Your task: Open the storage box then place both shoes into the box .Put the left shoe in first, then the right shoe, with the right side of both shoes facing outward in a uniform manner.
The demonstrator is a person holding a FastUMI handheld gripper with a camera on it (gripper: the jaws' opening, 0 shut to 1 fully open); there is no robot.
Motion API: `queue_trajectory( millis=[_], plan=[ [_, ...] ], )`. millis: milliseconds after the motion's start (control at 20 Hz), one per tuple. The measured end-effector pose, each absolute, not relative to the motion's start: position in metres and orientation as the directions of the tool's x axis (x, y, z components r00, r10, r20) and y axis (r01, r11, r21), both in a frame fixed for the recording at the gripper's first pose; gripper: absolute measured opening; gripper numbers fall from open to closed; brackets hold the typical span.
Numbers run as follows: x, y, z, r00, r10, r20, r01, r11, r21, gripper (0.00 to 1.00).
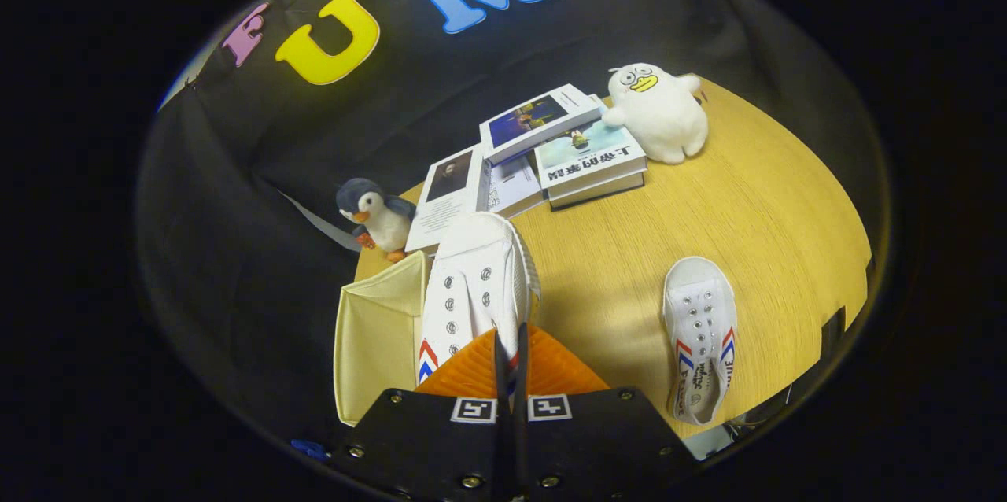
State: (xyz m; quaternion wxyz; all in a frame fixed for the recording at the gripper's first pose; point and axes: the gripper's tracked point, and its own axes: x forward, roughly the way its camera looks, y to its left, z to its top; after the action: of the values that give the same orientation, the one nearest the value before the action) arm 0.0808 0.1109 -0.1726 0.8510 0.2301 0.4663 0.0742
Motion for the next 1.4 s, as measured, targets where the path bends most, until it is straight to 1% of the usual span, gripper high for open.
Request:
queue_trajectory(
  millis=[250,450,900,1400],
  plan=[
    [0.086,0.151,-0.157,0.558,0.371,-0.742,0.038,0.882,0.47,0.0],
    [0.088,0.185,-0.158,0.547,0.389,-0.741,0.009,0.882,0.47,0.0],
    [0.085,0.253,-0.188,0.497,0.394,-0.773,-0.028,0.898,0.439,0.0],
    [0.068,0.296,-0.233,0.427,0.365,-0.827,-0.043,0.922,0.385,0.0]
  ],
)
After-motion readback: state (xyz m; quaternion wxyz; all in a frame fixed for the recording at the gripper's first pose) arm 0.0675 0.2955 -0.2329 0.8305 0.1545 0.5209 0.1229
